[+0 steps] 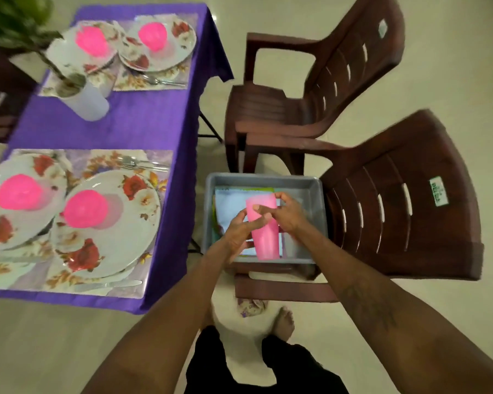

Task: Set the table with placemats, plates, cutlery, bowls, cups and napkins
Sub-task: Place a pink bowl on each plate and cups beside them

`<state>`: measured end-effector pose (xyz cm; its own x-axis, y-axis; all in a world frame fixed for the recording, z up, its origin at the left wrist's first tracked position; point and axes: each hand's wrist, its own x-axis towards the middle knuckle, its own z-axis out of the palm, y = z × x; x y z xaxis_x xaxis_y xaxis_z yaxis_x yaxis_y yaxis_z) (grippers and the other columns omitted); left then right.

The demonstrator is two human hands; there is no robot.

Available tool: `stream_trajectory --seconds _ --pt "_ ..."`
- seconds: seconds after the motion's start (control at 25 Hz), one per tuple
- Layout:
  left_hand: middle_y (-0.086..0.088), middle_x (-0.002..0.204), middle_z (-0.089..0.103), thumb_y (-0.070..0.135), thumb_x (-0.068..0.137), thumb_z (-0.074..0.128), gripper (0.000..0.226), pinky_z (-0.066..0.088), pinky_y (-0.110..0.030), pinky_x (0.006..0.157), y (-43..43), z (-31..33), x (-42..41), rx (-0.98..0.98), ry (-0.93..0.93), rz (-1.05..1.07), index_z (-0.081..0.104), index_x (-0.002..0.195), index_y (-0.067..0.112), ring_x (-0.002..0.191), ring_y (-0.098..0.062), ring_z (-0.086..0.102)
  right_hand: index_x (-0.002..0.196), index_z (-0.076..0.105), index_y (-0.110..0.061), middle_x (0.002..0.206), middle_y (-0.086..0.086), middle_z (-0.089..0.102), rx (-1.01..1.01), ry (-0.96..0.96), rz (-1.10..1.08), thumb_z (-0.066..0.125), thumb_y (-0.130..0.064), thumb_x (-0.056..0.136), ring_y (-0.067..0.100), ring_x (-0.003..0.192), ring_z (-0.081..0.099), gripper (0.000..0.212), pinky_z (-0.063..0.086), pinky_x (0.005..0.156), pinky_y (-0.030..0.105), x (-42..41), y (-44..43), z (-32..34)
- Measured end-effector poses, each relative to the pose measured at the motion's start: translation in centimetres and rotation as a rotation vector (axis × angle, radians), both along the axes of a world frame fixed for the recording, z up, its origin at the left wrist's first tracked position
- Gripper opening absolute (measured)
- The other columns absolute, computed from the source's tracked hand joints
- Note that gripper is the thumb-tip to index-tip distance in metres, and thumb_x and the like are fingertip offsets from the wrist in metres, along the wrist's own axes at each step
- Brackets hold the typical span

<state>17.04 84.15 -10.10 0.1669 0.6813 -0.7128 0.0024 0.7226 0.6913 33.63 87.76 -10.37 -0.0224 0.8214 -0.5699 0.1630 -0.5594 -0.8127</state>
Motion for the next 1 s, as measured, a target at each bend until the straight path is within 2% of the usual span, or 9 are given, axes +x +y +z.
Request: stream_trajectory --seconds 0.08,0.2,0.28,0.4,0.52,0.68,0.8,0.88,1.0 --pt "-0.005 0.122 0.073 0.055 0.063 0.093 0.083 0.061 -0.050 0.091 -0.5 2.1 -2.4 0.110 0.075 0.079 0.058 0.133 0.027 0.113 -0.031 0.070 0.100 0.062 -0.015 0.104 0.006 0.076 0.039 0.099 0.066 0.088 -0.044 0.078 0.029 0.093 0.076 0.045 0.065 0.071 0.041 -2.7 0.0 2.9" --pt "-0.003 0.115 0.074 0.067 0.047 0.095 0.093 0.062 -0.054 0.085 -1.8 4.0 -7.8 0.201 0.221 0.154 0.063 0.125 0.029 0.103 -0.030 0.073 0.092 0.068 -0.008 0.094 0.008 0.077 0.017 0.182 0.310 0.076 -0.036 0.092 0.027 0.091 0.075 0.029 0.064 0.079 0.041 -6.6 0.3 6.0" --pt "-0.003 0.114 0.074 0.069 0.050 0.093 0.090 0.062 -0.057 0.083 -3.2 5.0 -12.3 0.237 0.268 0.171 0.063 0.125 0.030 0.100 -0.030 0.073 0.093 0.071 -0.006 0.091 0.009 0.073 0.004 0.179 0.478 0.073 -0.039 0.094 0.021 0.088 0.072 0.033 0.062 0.083 0.039 -10.4 0.1 7.8" --pt "-0.003 0.112 0.073 0.072 0.055 0.089 0.085 0.062 -0.056 0.084 -5.1 6.2 -18.4 0.264 0.302 0.200 0.062 0.125 0.032 0.101 -0.028 0.072 0.083 0.066 -0.008 0.077 0.002 0.062 0.048 0.118 0.609 0.070 -0.046 0.095 0.013 0.074 0.058 0.040 0.052 0.069 0.030 -16.9 -0.6 8.8" --pt "0.002 0.112 0.073 0.068 0.063 0.087 0.073 0.062 -0.051 0.087 -6.3 6.8 -24.5 0.314 0.315 0.225 0.062 0.123 0.037 0.101 -0.023 0.071 0.076 0.068 -0.007 0.076 0.010 0.062 0.105 0.087 0.546 0.076 -0.047 0.090 0.020 0.073 0.055 0.043 0.047 0.066 0.033 -24.2 -1.6 9.0" --pt "0.009 0.110 0.071 0.062 0.073 0.084 0.058 0.061 -0.041 0.085 -7.5 8.1 -31.7 0.353 0.341 0.277 0.060 0.120 0.040 0.101 -0.016 0.068 0.065 0.061 -0.007 0.069 0.012 0.052 0.136 0.064 0.429 0.088 -0.060 0.068 0.022 0.070 0.048 0.060 0.043 0.067 0.038 -33.2 -2.3 9.5" --pt "0.005 0.108 0.075 0.068 0.065 0.085 0.066 0.062 -0.049 0.086 -8.1 8.9 -37.3 0.341 0.345 0.273 0.066 0.121 0.039 0.100 -0.023 0.071 0.072 0.063 -0.010 0.074 0.009 0.051 0.125 0.066 0.434 0.088 -0.073 0.053 0.020 0.075 0.049 0.070 0.047 0.070 0.040 -38.5 -2.4 10.1" --pt "-0.001 0.104 0.077 0.057 0.068 0.087 0.060 0.062 -0.055 0.084 -8.3 9.5 -40.9 0.321 0.289 0.260 0.068 0.120 0.034 0.094 -0.029 0.074 0.074 0.064 -0.010 0.078 0.009 0.056 0.103 0.082 0.459 0.087 -0.073 0.053 0.022 0.083 0.058 0.071 0.056 0.078 0.044 -41.3 -2.5 10.2" --pt "-0.007 0.107 0.076 0.048 0.072 0.085 0.062 0.061 -0.057 0.086 -8.4 10.1 -44.3 0.328 0.241 0.235 0.065 0.126 0.027 0.096 -0.033 0.074 0.080 0.072 -0.001 0.092 0.005 0.075 0.066 0.119 0.443 0.088 -0.061 0.066 0.024 0.103 0.069 0.064 0.058 0.089 0.048 -44.1 -2.6 10.5"
